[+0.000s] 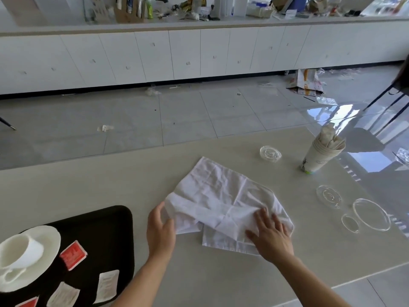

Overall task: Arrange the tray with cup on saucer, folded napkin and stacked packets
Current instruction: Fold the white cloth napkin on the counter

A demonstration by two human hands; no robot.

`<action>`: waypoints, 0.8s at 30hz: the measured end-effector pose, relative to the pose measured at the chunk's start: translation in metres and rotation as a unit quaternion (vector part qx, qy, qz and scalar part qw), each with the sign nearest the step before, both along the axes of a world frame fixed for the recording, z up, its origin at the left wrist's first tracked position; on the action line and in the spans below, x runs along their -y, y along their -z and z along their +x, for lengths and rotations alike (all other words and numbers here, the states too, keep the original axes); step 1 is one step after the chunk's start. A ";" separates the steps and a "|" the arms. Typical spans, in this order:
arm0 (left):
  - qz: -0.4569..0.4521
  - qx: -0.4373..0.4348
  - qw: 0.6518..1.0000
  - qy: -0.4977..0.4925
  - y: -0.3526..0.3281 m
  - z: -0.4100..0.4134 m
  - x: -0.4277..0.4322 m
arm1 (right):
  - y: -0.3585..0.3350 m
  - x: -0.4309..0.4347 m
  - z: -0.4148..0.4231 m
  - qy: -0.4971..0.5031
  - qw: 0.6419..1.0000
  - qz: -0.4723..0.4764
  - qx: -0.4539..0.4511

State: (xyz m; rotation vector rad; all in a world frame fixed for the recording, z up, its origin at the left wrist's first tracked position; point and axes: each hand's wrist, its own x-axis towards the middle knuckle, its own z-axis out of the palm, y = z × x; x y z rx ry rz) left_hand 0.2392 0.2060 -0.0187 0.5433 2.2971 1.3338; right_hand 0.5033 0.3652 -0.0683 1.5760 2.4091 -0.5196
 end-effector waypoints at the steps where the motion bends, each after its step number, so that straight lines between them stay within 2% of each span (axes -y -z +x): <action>1: -0.079 -0.036 0.996 0.012 0.009 0.001 0.000 | 0.000 0.000 0.000 0.009 1.000 0.003 0.003; 3: -0.202 -0.096 0.972 0.068 0.020 0.001 -0.003 | 0.001 0.001 0.000 0.012 1.000 0.011 0.002; 5: -0.241 -0.115 0.958 0.101 0.020 -0.001 -0.012 | 0.001 0.002 0.000 0.003 1.000 0.018 0.001; 7: -0.235 -0.122 0.959 0.102 0.019 -0.003 -0.022 | -0.001 0.000 0.002 -0.005 1.000 0.022 0.004; 12: -0.152 -0.103 0.982 0.034 0.006 -0.012 -0.029 | -0.007 -0.011 0.009 -0.036 0.999 0.019 0.016; 15: -0.113 -0.090 0.989 0.034 -0.021 -0.030 -0.019 | -0.011 -0.026 0.014 -0.051 0.997 0.053 0.019; 18: -0.145 -0.130 0.979 0.059 -0.045 -0.055 -0.014 | -0.013 -0.038 0.015 -0.044 0.998 0.051 0.013; 20: -0.213 -0.154 0.961 0.082 -0.053 -0.062 -0.018 | -0.011 -0.042 0.012 -0.032 0.999 0.037 0.012; 22: -0.303 -0.242 0.913 0.124 -0.050 -0.054 -0.018 | -0.011 -0.044 0.006 -0.021 0.999 0.031 0.017; 24: -0.314 -0.327 0.874 0.175 -0.031 -0.042 -0.009 | -0.014 -0.037 0.000 -0.004 0.998 0.067 0.001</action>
